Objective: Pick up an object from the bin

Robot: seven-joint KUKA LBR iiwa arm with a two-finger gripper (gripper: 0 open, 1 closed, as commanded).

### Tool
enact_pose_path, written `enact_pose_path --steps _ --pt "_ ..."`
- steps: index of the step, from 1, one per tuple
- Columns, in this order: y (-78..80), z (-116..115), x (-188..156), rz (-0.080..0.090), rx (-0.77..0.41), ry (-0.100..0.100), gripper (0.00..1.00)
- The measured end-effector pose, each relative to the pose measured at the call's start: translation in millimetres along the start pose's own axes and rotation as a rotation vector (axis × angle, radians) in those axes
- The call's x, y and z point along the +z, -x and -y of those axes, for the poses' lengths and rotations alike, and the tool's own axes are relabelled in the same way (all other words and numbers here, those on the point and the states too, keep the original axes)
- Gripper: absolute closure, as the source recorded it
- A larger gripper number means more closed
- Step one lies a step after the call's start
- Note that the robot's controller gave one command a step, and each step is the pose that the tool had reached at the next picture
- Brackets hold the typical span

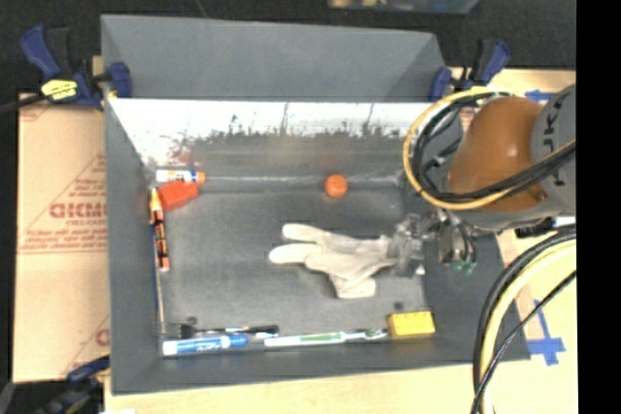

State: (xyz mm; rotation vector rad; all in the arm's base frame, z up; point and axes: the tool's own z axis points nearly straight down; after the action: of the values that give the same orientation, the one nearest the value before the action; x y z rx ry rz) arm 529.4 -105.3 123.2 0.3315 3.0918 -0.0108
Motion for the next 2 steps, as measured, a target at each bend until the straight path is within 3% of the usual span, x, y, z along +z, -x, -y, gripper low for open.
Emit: enact_pose_path --steps 1,2 --pt "-0.5 0.3 1.2 -0.002 -0.003 -0.001 1.00" --pt "10.9 3.2 49.1 -0.001 0.128 0.000 1.00"
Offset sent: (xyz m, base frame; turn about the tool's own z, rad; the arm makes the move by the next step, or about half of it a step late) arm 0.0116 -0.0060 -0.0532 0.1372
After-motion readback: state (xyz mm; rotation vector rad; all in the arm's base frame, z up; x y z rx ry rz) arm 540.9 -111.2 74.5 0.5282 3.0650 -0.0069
